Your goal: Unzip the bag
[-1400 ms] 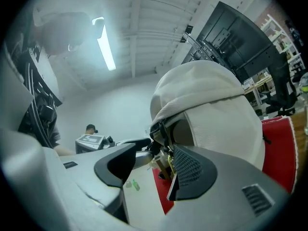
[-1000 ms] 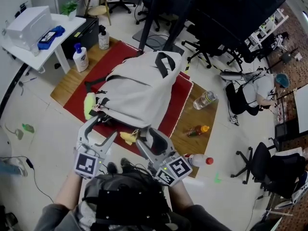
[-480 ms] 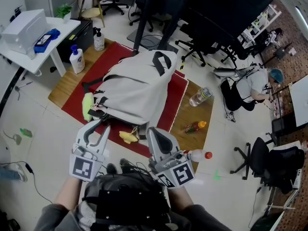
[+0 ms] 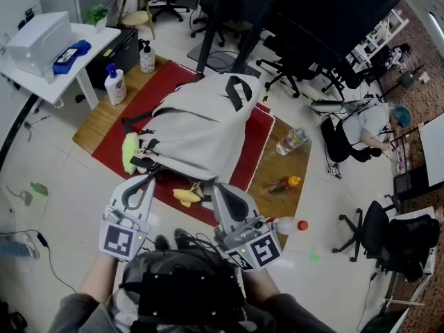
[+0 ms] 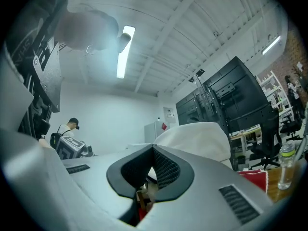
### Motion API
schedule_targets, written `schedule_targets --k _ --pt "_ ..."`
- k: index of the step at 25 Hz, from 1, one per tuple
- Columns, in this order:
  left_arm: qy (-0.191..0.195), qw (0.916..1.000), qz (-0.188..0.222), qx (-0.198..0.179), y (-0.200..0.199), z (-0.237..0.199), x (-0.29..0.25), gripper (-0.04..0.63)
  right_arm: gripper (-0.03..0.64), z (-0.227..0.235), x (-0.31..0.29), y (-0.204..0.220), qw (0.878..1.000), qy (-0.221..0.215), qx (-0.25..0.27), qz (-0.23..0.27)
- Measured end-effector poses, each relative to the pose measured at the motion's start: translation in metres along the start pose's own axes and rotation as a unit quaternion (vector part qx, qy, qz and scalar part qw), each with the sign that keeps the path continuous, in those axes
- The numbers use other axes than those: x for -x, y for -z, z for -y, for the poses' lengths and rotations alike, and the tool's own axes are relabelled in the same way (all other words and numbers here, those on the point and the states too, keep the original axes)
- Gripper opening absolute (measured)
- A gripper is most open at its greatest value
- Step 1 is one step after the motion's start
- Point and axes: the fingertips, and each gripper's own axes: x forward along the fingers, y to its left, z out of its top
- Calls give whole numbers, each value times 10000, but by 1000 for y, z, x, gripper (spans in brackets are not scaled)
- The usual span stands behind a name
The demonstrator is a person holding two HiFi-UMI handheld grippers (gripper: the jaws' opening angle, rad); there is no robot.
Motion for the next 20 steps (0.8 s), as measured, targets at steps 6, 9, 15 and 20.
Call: schedule_targets --k 6,9,15,20 --pt "-106 9998 -59 127 4 -5 -1 26 14 -5 -4 3 9997 -206 42 -117" --pt "-85 9999 -61 100 4 -4 -3 26 14 -6 -6 7 9995 -235 111 -201" --pt "25 9999 -69 120 5 2 -8 26 14 -6 -7 14 9990 -289 142 -299" --pt "58 9997 -60 216 7 5 -10 26 14 -3 -5 19 9990 -224 190 -348"
